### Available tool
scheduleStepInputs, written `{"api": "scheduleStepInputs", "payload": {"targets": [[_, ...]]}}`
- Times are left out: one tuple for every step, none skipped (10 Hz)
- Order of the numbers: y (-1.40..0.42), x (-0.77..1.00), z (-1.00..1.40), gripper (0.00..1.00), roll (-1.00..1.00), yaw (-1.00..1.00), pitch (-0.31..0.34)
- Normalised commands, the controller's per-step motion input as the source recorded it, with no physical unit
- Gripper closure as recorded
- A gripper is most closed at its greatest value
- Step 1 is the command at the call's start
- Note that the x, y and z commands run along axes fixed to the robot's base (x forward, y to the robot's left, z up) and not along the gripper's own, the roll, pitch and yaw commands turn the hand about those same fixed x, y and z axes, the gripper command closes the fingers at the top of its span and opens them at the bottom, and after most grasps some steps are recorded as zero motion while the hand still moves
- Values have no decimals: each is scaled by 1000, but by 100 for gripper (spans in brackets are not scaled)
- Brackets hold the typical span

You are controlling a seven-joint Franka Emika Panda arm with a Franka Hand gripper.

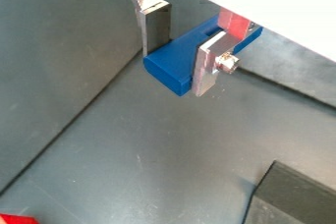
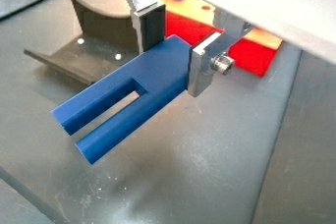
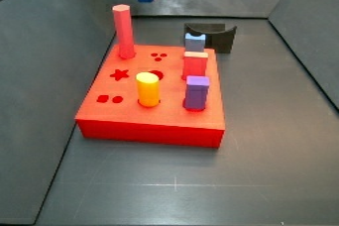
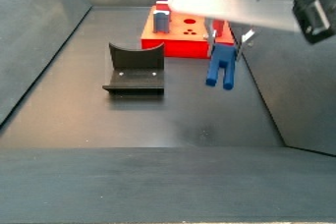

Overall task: Pick up the square-circle object. Move up. Place the square-circle object on the fixture. Regrasp the square-circle object. Rotate the square-circle object. Move to above the board. Insert the square-circle object.
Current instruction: Place the square-circle object on the fixture.

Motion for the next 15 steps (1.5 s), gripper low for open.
{"api": "scheduleStepInputs", "payload": {"targets": [[-6,-30,1000,100,119,18,95],[-3,-32,949,100,119,21,96],[-1,-28,871,100,118,24,94],[1,-22,708,100,102,21,91],[5,-17,579,100,89,20,93],[9,-9,399,100,83,17,97],[9,-7,306,100,87,20,102],[-325,1000,45,100,132,870,177],[-323,1000,16,100,129,832,186],[-271,1000,14,100,120,556,183],[-248,1000,20,100,106,423,178],[-221,1000,21,100,86,230,172],[-192,1000,17,100,75,123,168],[-159,1000,19,100,62,54,161],[-144,1000,15,100,54,39,153]]}}
